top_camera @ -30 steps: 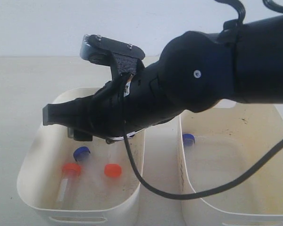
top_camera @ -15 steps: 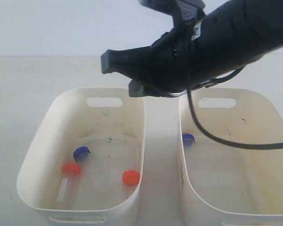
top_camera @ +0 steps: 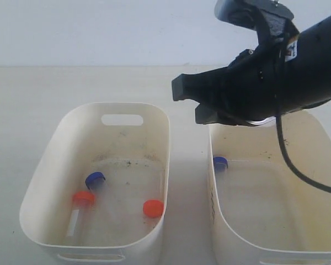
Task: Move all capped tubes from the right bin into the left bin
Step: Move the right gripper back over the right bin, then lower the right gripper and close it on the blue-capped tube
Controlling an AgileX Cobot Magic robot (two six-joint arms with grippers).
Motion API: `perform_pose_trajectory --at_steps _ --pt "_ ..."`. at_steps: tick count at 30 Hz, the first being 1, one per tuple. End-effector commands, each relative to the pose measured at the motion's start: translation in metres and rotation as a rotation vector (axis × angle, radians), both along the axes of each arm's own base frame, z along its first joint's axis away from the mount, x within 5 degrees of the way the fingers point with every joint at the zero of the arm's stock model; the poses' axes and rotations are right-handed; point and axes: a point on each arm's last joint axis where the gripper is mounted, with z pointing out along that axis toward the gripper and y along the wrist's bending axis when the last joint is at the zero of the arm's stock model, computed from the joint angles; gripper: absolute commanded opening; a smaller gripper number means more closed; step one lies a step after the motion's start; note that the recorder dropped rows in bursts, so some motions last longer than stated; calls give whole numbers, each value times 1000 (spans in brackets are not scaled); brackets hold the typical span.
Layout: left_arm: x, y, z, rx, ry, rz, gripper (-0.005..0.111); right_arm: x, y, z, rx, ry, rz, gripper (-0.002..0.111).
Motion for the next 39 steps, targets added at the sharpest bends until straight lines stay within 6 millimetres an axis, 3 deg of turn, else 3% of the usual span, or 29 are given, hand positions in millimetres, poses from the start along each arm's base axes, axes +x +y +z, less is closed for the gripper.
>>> perform_pose_trajectory --at_steps 1,7,13,19,26,39 --pt "0 0 1 -8 -5 -7 4 1 -6 2 -12 -13 -7 0" --pt "0 0 1 -8 -5 -7 4 9 -35 -12 -95 106 -68 0" --pt "0 0 1 -8 -5 -7 4 15 -38 -55 -145 209 -84 0" --pt "0 0 1 -8 -5 -7 4 21 -53 -66 -127 299 -70 0" --pt "0 0 1 -8 -5 -7 4 32 -52 -90 -30 411 32 0" --pt "0 0 1 -8 -5 -7 4 48 -75 -111 -22 434 8 0"
